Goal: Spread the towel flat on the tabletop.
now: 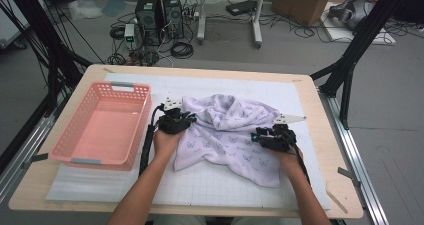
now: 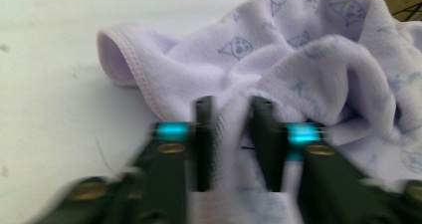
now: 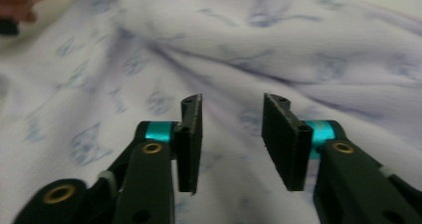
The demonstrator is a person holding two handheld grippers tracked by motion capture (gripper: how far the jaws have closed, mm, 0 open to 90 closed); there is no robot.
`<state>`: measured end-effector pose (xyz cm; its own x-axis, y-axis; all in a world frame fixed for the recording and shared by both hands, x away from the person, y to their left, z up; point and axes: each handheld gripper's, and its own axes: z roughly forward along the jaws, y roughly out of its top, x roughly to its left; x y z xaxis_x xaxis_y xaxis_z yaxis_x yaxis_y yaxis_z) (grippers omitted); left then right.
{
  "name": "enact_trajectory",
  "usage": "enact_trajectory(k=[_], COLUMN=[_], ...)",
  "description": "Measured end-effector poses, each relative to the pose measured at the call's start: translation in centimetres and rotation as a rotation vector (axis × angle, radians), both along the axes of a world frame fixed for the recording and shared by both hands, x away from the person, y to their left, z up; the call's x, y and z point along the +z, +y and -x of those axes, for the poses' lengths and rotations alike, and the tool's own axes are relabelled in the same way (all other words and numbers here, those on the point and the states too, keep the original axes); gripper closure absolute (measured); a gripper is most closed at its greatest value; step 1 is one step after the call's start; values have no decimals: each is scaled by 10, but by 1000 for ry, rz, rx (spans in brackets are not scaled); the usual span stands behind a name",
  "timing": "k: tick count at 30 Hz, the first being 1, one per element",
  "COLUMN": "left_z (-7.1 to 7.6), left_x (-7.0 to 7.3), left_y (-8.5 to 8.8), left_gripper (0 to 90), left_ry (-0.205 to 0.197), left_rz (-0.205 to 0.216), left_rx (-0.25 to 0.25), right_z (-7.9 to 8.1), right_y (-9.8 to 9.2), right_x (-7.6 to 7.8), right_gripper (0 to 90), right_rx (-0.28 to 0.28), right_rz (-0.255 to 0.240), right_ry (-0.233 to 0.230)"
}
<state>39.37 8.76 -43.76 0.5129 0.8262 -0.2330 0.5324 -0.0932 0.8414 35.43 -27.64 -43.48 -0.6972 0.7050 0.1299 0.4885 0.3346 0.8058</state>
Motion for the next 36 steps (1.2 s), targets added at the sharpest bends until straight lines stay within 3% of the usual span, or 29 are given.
enact_trajectory(k=[2,3,5,10,12,18,22,24,26,30,33,36], left_z=[7,11,18,32,38,49,59,64,66,70,71,73], left_x=[-1,-2,-3,-4,-4,-6,-8,-10,-10,-11,-13,-14], left_y=[-1,-2,-4,-2,2,11,16,17,17,15,10,4], left_gripper=[523,513,471,360,353,332,330,323,318,318,322,361], left_ry=[20,14,1,12,18,14,9,14,25,43,48,40], left_rz=[7,-18,-60,-88,-98,-92,-64,-50,-71,-65,-74,-111], left_rx=[-15,-32,-52,-115,-145,-163,-172,-180,-194,-205,-224,-242], right_z=[7,9,12,22,29,44,54,60,65,71,71,69], right_y=[8,9,10,0,-7,-24,-32,-38,-42,-41,-38,-35], right_x=[1,2,3,6,7,6,6,9,10,9,6,1], right_gripper=[552,550,538,457,425,370,369,369,368,368,369,366], right_rx=[22,25,23,-4,-18,-65,-66,-80,-94,-97,-95,-91], right_rz=[63,74,70,48,34,26,45,26,15,36,57,73], right_ry=[-19,-24,-36,-46,-58,-75,-71,-75,-82,-71,-50,-17])
